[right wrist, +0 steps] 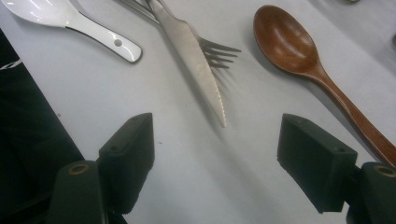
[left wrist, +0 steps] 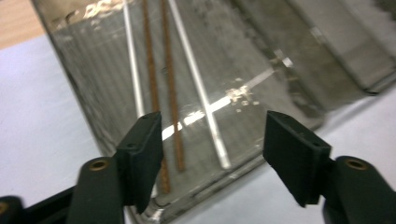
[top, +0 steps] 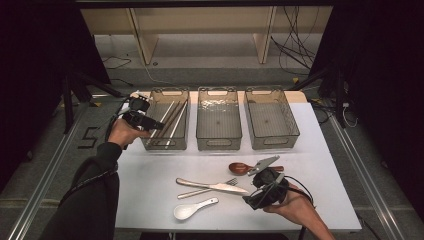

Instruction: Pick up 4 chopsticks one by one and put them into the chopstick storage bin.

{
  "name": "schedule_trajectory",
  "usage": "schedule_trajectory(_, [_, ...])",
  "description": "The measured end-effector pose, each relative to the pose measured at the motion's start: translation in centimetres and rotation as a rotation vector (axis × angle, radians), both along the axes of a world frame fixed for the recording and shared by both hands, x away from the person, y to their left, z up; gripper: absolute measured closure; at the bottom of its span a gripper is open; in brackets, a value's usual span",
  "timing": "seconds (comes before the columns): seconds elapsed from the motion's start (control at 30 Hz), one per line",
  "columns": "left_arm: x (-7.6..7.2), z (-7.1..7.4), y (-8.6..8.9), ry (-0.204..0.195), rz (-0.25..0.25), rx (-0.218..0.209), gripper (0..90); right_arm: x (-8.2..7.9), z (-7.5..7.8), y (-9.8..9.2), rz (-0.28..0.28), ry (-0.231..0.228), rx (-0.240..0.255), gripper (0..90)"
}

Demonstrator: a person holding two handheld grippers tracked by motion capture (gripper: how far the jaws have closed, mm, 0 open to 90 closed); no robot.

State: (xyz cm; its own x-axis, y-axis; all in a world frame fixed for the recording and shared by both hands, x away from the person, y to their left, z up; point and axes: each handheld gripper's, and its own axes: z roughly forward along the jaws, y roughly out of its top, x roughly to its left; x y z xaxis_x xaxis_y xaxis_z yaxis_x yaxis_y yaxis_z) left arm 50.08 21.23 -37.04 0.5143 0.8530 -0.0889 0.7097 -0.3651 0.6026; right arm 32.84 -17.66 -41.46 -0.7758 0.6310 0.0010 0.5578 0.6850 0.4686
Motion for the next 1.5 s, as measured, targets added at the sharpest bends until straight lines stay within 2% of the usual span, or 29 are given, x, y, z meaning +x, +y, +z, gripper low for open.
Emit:
schedule_trajectory(0.13, [-2.1,0.8,-0.8,-0.015,-0.077,-0.037,30.0,0.0,0.0,-0.2,-0.005,-0.006,0.004,28.1])
schedule_trajectory(0.27, [-4.7,1.4,-2.0,-0.065,-0.154,-0.036,27.3,0.1,0.1,-0.2,-0.007,-0.006,0.006,28.2])
schedule_trajectory(0.43, [-7.4,1.2,-3.3,-0.076,-0.227,-0.037,24.2,0.1,0.1,-0.4,-0.011,-0.020,0.009,28.1])
schedule_trajectory(0.5, [-8.2,0.9,-3.6,-0.078,-0.244,-0.054,23.8,0.2,0.2,-0.5,-0.011,-0.023,0.007,28.1])
schedule_trajectory(0.63, [-9.4,0.4,-3.9,-0.059,-0.256,-0.066,21.6,0.3,0.2,-0.8,-0.017,-0.032,0.004,28.2])
schedule_trajectory(0.73, [-10.2,-0.2,-4.1,-0.053,-0.268,-0.056,20.5,0.5,0.0,-1.1,-0.029,-0.029,0.000,28.2])
schedule_trajectory(1.03, [-12.2,-2.0,-4.2,-0.053,-0.286,-0.044,18.0,1.0,0.0,-1.5,-0.029,-0.042,-0.005,28.2])
schedule_trajectory(1.13, [-12.8,-2.4,-4.1,-0.057,-0.293,-0.059,17.6,1.5,-0.1,-1.5,-0.029,-0.045,-0.013,28.2])
schedule_trajectory(1.33, [-13.7,-3.3,-4.2,-0.048,-0.303,-0.061,16.6,2.4,-0.1,-1.8,-0.028,-0.054,-0.022,28.7])
schedule_trajectory(1.5, [-14.3,-3.5,-3.8,-0.042,-0.303,-0.063,16.3,3.7,-0.2,-2.4,-0.042,-0.039,-0.022,29.0])
